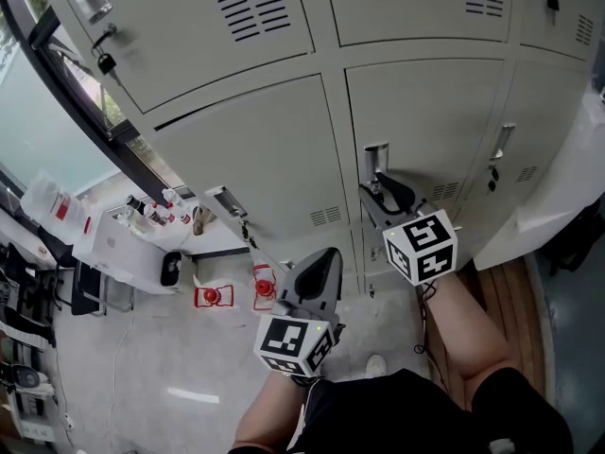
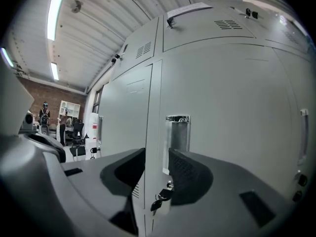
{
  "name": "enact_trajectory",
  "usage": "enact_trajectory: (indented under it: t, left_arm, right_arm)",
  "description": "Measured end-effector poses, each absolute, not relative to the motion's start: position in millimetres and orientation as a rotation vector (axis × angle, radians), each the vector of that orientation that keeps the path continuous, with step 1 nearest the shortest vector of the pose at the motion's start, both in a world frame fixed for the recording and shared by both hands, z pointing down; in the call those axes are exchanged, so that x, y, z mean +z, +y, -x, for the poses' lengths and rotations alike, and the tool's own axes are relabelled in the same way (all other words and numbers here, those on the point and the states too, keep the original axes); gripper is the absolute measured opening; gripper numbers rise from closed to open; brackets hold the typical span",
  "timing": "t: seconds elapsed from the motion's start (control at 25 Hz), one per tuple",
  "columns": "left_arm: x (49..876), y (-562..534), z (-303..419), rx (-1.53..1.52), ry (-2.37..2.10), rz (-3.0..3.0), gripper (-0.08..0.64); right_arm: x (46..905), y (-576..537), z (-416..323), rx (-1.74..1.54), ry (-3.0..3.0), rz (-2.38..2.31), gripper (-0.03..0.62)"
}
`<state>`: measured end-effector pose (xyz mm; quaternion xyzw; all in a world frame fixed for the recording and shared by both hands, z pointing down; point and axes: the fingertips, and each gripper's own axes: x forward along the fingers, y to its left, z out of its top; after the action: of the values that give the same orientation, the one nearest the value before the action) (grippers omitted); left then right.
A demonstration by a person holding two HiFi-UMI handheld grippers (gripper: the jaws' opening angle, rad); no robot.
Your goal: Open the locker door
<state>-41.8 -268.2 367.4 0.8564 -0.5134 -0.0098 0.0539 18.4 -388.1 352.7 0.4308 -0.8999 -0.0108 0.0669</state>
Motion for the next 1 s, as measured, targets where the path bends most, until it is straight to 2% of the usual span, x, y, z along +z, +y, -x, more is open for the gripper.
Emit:
enact_trajectory:
  t: [0.56, 1.0]
  left_arm:
    - [364.3, -290.9, 77.0, -0.007, -1.394, -2.691, 0.017]
    - [364.7, -299.8, 80.3, 0.005, -1.239, -2.763, 0.017]
  right_arm:
    - [362.2, -417.6, -5.1, 0.030, -2.607, -1.452, 0.230]
    - [363.2, -417.6, -7.9, 0.073, -2.571, -1.519, 0.189]
